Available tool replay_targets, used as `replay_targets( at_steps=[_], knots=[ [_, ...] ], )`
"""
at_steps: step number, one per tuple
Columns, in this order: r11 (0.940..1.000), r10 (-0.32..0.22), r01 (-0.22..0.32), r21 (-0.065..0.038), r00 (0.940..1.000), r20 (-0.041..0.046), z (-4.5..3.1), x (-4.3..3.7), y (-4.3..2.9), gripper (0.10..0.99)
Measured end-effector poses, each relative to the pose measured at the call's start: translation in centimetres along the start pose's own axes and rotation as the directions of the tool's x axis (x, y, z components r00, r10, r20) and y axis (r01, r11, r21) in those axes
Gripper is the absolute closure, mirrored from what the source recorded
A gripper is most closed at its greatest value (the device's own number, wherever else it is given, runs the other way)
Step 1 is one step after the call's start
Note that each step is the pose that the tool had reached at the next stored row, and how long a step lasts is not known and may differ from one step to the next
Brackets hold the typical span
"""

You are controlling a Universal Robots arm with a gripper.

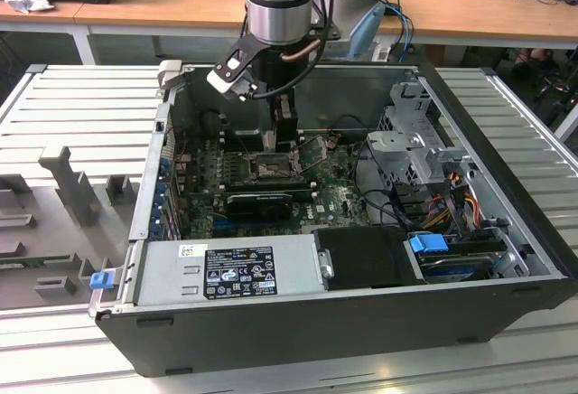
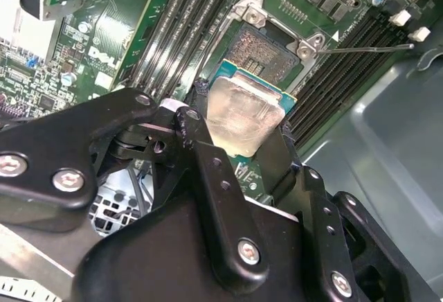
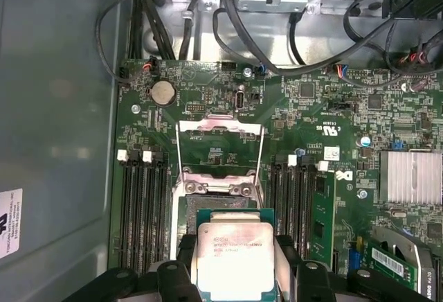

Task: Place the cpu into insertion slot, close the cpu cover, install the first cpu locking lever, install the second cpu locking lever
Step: 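Place the cpu into insertion slot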

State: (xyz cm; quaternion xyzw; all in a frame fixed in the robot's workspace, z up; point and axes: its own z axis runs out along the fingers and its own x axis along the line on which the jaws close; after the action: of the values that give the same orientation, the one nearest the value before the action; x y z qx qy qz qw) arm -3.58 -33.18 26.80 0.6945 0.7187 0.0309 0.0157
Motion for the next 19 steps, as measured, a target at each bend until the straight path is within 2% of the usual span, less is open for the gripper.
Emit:
replay_targets(
  at_steps=[5,7,9,12,19],
  knots=[
    [1.0,0.0,0.0,0.0,1.0,0.0,0.81,0.07,-0.06,0.557],
    [0.9998,0.019,-0.019,0.0,0.9998,0.0012,1.48,0.19,-0.1,0.557],
    [0.9993,0.038,-0.038,-0.001,0.9993,0.0025,1.79,0.18,-0.17,0.557],
    [0.9992,0.04,-0.04,-0.001,0.9992,0.0027,2.59,0.18,-0.4,0.557],
    [0.9992,0.041,-0.041,-0.001,0.9992,0.0027,2.76,0.19,-0.67,0.557]
  ],
)
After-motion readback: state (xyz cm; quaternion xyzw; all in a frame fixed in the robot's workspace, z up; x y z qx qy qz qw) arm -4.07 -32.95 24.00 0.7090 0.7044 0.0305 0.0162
